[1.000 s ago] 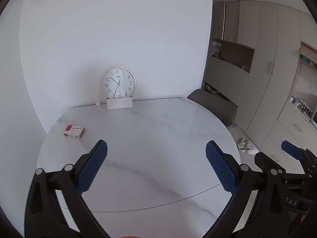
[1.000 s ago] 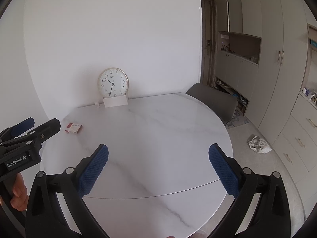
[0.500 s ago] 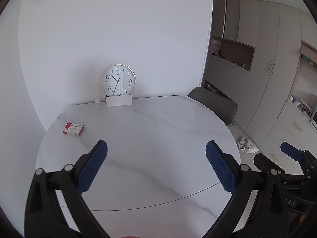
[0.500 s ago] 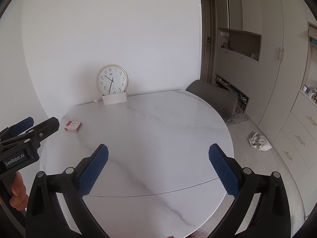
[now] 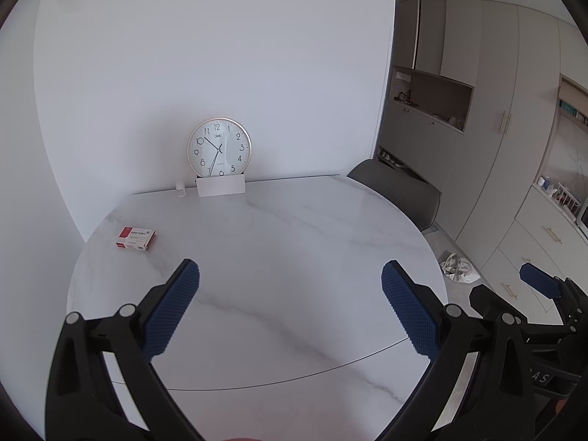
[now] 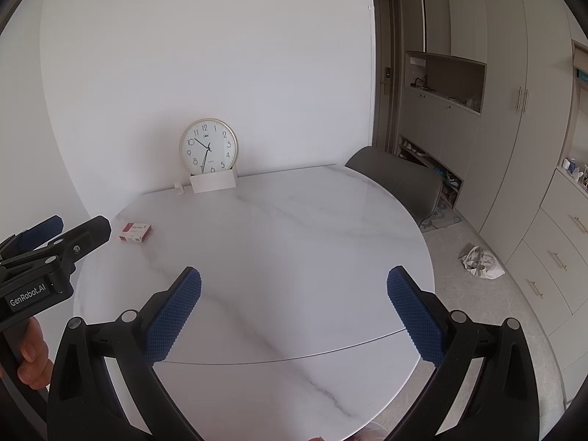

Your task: Collect trash

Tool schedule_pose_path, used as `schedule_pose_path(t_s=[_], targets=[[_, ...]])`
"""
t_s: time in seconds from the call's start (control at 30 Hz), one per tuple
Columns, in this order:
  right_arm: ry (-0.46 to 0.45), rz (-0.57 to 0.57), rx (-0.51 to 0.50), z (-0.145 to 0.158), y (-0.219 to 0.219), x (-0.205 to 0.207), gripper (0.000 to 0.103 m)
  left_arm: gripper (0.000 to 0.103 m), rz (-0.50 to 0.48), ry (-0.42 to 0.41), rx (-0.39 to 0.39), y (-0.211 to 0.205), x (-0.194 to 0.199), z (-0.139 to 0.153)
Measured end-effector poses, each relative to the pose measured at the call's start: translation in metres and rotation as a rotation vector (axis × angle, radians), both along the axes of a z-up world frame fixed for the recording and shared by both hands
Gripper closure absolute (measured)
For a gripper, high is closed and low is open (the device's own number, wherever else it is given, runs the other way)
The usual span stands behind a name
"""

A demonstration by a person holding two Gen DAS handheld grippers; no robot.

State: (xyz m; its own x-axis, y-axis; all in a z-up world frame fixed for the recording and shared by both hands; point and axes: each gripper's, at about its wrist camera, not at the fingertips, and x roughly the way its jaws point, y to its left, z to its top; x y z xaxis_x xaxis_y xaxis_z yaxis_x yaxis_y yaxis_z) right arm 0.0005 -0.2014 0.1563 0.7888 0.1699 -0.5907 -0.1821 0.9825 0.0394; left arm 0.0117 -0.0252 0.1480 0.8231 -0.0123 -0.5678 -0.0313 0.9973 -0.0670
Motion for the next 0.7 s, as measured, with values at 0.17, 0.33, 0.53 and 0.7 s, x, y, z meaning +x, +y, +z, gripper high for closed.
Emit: schedule_pose_path(t_s=[0.17,0.33,0.53,0.7], targets=[[0.000,0.000,-0.005,-0.0032,0.0017,-0.0018,0.002,0.008,-0.001,0.000,-0.002,-0.0002,0.0003,0.0002],[0.000,0.000,-0.005,-0.0035,0.0024,-0.0020,0.002,0.008,-0.001,0.000,-0.002,-0.0005,0.0009,0.0003],[0.000,-0.001,-0.006,-0.0032,0.0025,-0.0019,0.002,0.008,0.000,0.001,-0.001,-0.0009,0.0007,0.0002],[0.001,-0.001,-0.005,-0.0029,0.0025,-0.0017,0.002,0.008,0.000,0.001,0.000,-0.0010,0.0009,0.0003]])
